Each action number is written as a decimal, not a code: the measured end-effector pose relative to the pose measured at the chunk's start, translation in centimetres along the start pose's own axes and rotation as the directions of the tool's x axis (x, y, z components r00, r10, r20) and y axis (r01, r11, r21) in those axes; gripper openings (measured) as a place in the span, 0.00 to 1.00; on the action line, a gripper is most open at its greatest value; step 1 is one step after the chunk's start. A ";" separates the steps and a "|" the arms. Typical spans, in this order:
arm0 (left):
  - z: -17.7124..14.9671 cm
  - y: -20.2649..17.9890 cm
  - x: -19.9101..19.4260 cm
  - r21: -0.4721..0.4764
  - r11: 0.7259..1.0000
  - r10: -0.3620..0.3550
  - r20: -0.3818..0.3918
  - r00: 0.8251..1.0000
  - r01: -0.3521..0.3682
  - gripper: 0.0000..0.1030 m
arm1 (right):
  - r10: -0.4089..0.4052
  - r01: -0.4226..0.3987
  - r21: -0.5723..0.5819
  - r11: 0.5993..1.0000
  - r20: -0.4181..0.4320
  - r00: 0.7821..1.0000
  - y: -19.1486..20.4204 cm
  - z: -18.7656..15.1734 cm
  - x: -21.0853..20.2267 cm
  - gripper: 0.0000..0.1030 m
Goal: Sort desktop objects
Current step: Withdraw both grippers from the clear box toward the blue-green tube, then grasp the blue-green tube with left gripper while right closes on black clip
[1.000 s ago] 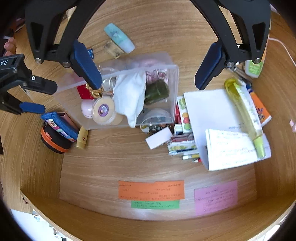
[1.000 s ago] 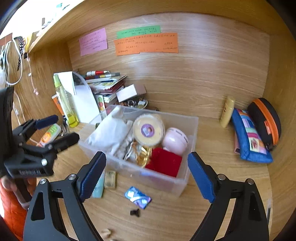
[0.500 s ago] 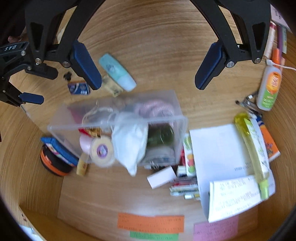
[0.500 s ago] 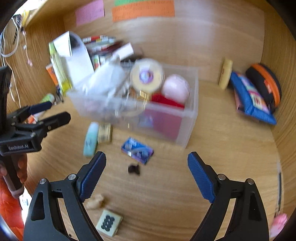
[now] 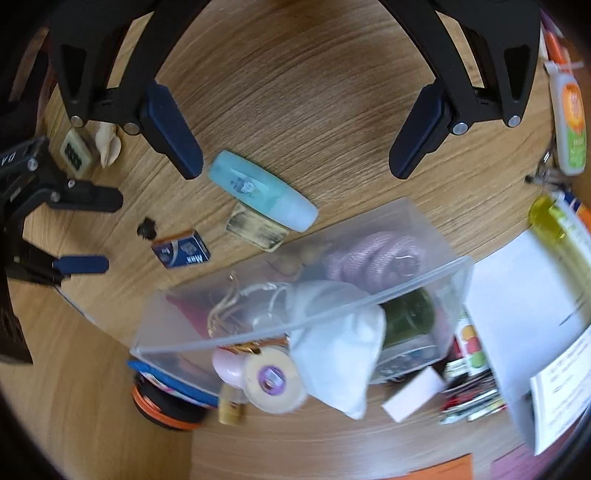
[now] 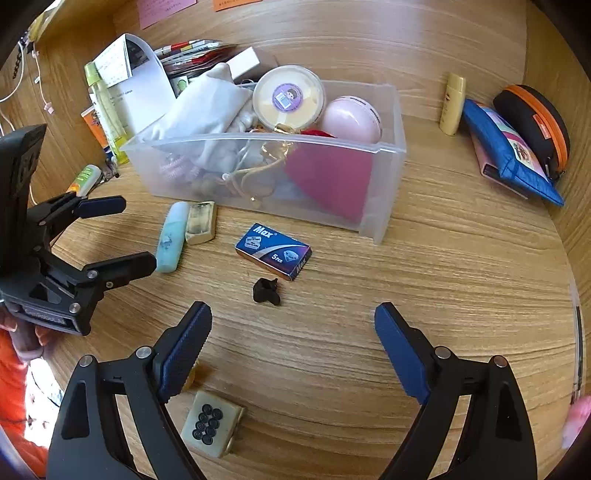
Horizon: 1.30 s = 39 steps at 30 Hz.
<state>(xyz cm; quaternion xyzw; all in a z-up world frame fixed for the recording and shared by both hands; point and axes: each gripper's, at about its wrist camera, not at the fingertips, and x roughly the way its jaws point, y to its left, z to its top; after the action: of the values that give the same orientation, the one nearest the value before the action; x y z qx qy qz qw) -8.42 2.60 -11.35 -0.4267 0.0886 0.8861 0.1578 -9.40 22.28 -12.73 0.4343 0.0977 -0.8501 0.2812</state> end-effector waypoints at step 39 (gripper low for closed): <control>-0.3 1.0 -1.1 -0.056 0.998 0.014 0.096 0.995 -0.009 0.71 | 0.062 -0.063 -0.069 0.996 -0.009 0.998 2.0 1.1 1.4 0.14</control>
<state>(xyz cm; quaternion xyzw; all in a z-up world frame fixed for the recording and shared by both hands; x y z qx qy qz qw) -7.92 1.39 -10.65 -0.3872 0.0588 0.9087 0.1449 -9.67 19.64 -12.99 0.4300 0.1146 -0.8355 0.3224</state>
